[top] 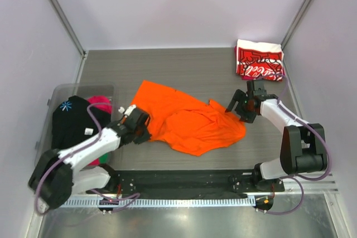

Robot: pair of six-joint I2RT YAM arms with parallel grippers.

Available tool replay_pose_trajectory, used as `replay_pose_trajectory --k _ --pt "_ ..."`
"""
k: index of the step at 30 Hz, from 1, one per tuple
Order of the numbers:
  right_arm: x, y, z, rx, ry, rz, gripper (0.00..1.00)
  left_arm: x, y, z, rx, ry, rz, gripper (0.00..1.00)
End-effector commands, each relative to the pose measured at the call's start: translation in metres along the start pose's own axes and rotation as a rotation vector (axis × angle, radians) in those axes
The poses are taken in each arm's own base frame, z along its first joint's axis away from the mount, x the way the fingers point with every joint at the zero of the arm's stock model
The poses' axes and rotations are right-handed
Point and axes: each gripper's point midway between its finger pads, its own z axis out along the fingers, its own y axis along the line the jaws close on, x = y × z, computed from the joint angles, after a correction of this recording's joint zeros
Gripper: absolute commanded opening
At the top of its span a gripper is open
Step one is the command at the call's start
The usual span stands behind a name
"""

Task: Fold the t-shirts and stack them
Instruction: Flatten the tshirt out

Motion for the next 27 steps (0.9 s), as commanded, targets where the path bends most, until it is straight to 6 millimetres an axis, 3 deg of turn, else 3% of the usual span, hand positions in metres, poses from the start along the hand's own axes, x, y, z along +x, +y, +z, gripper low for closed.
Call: replay_pose_trajectory --k 1,3,4,6,7,9,10,14,16,22,24,27 --pt "-0.011 0.005 0.001 -0.019 -0.045 -0.024 0.83 0.029 0.034 -0.027 -0.06 0.009 -0.046 0.0" --pt "-0.012 0.011 0.004 -0.048 -0.038 -0.031 0.83 0.03 0.038 -0.041 0.002 -0.018 -0.074 0.0" --pt "-0.016 0.02 0.004 -0.087 -0.039 -0.041 0.83 0.038 0.05 -0.042 -0.025 -0.004 -0.076 0.1" --pt "-0.018 0.028 0.01 -0.119 -0.018 -0.066 0.83 0.036 0.052 -0.052 0.006 -0.02 -0.081 0.26" --pt "-0.027 0.039 0.009 -0.151 -0.029 -0.082 0.83 0.04 0.05 -0.054 0.027 -0.011 -0.076 0.47" --pt "-0.032 0.044 0.017 -0.159 -0.008 -0.103 0.82 0.045 0.042 -0.059 0.073 0.014 -0.072 0.55" --pt "-0.042 0.057 0.014 -0.198 -0.019 -0.135 0.81 0.043 0.038 -0.062 0.082 0.016 -0.07 0.57" --pt "-0.055 0.077 0.028 -0.177 -0.001 -0.219 0.78 0.036 0.036 -0.066 0.067 0.002 -0.027 0.58" --pt "-0.052 0.087 0.041 -0.152 0.029 -0.259 0.78 0.035 0.037 -0.067 0.058 -0.002 -0.019 0.58" --pt "-0.033 0.086 0.076 -0.064 0.11 -0.329 0.75 0.024 0.034 -0.075 0.067 -0.045 -0.019 0.57" --pt "-0.027 0.087 0.081 -0.057 0.123 -0.344 0.69 0.018 0.032 -0.08 0.073 -0.068 -0.014 0.57" --pt "-0.019 0.09 0.087 -0.046 0.133 -0.371 0.53 0.007 0.029 -0.087 0.078 -0.108 -0.009 0.58"
